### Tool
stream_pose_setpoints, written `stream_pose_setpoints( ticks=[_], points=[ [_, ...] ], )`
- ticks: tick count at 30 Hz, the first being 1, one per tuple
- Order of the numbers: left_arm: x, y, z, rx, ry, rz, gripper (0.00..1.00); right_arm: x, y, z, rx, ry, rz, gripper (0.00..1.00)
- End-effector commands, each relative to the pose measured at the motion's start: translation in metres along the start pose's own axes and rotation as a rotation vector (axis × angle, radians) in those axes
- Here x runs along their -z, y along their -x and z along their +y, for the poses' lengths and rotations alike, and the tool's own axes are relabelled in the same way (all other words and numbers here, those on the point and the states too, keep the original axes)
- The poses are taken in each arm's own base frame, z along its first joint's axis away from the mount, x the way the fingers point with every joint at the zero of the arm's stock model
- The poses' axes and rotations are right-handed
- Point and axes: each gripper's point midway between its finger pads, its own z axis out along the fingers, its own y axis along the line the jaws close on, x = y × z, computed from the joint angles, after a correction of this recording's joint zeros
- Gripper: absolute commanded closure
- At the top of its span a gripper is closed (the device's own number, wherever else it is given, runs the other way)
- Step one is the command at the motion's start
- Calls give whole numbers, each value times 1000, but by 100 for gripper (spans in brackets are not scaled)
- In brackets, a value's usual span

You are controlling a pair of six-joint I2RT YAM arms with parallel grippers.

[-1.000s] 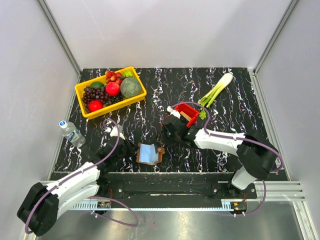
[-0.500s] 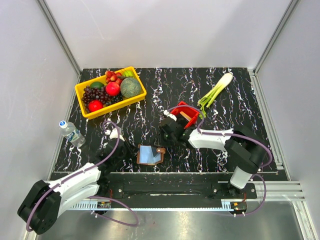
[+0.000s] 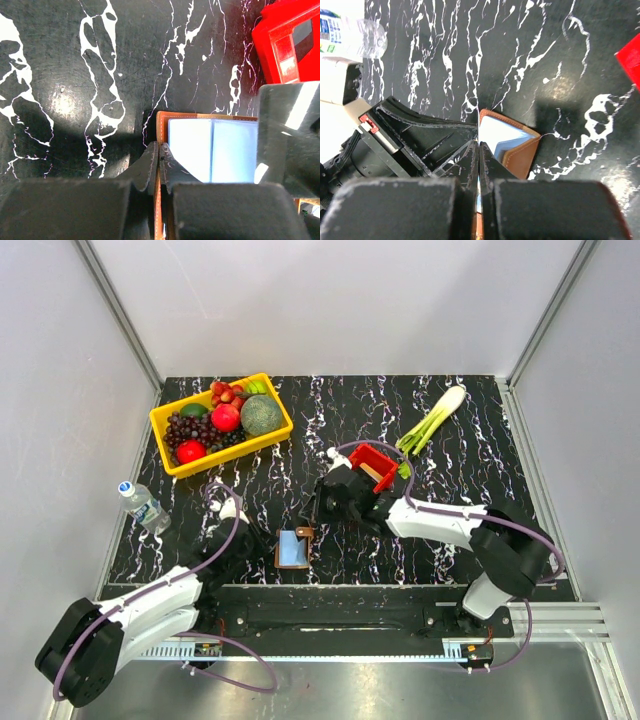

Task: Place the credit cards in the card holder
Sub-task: Insert the credit card into the card holder.

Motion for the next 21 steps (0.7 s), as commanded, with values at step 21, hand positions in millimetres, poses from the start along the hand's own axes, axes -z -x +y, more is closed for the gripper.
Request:
stream_pose_setpoints(
  ticks=[21],
  points=[
    [-1, 5, -4, -2, -25, -33, 100, 22, 30, 4, 32, -6, -132, 100]
  ],
)
